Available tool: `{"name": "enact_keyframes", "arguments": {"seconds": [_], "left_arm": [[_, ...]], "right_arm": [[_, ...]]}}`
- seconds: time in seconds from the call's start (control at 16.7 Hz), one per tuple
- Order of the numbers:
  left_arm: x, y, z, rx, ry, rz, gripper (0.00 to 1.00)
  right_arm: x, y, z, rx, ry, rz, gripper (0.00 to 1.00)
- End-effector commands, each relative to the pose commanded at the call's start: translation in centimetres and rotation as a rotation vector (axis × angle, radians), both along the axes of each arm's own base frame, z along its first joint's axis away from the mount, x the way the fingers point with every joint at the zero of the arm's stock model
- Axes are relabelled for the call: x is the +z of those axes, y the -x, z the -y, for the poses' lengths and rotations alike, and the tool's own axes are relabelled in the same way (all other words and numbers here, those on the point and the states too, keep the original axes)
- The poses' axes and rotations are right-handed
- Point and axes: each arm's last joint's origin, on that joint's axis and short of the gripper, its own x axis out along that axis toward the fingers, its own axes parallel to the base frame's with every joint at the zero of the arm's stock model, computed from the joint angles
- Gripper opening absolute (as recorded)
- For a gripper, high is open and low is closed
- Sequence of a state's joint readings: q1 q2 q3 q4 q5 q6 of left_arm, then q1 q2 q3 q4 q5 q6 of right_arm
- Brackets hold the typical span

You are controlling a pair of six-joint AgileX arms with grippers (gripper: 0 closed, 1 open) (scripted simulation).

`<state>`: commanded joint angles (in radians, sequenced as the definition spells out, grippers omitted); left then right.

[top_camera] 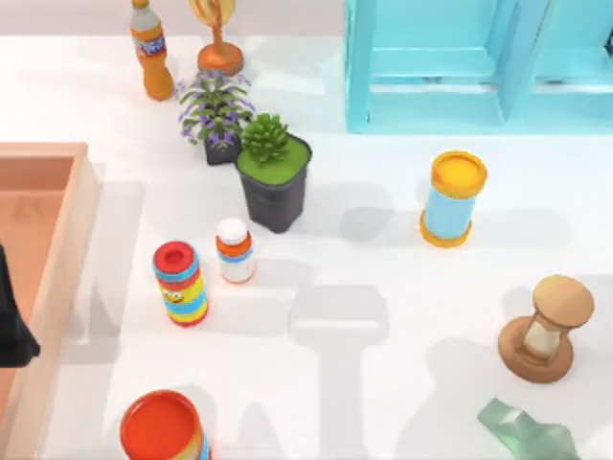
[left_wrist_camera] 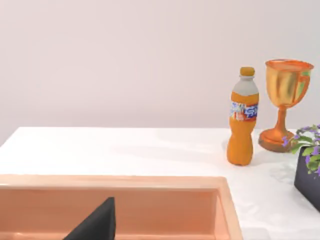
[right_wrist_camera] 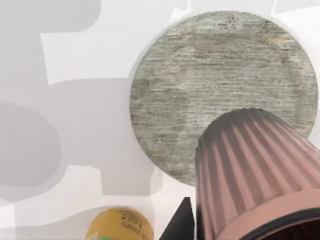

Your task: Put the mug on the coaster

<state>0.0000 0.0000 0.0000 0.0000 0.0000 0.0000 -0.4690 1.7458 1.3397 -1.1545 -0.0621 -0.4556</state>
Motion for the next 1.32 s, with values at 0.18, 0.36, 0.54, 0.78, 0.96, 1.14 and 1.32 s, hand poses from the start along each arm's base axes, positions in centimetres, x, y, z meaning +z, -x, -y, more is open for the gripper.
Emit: {"name": "enact_keyframes", "arguments": {"seconds": [0.18, 0.36, 0.54, 0.78, 0.96, 1.14, 1.32], "left_arm": [[0.0, 0.0, 0.0, 0.0, 0.0, 0.0, 1.0], [0.0, 0.0, 0.0, 0.0, 0.0, 0.0, 1.0], [0.0, 0.0, 0.0, 0.0, 0.0, 0.0, 1.0], [0.0, 0.0, 0.0, 0.0, 0.0, 0.0, 1.0], [0.0, 0.0, 0.0, 0.0, 0.0, 0.0, 1.0], [0.0, 0.0, 0.0, 0.0, 0.0, 0.0, 1.0], [0.0, 0.0, 0.0, 0.0, 0.0, 0.0, 1.0]], "right_arm": [[0.0, 0.0, -0.1, 0.004, 0.003, 0.001, 0.0], [-2.4, -0.2, -0.2, 0.003, -0.01, -0.017, 0.0], [-5.2, -0.3, -0.2, 0.0, 0.0, 0.002, 0.0], [-6.5, -0.3, -0.2, 0.0, 0.0, 0.0, 0.0], [-6.5, -0.3, -0.2, 0.0, 0.0, 0.0, 0.08], [-6.5, -0.3, -0.2, 0.0, 0.0, 0.0, 0.3], [-6.5, -0.3, -0.2, 0.0, 0.0, 0.0, 0.53]]}}
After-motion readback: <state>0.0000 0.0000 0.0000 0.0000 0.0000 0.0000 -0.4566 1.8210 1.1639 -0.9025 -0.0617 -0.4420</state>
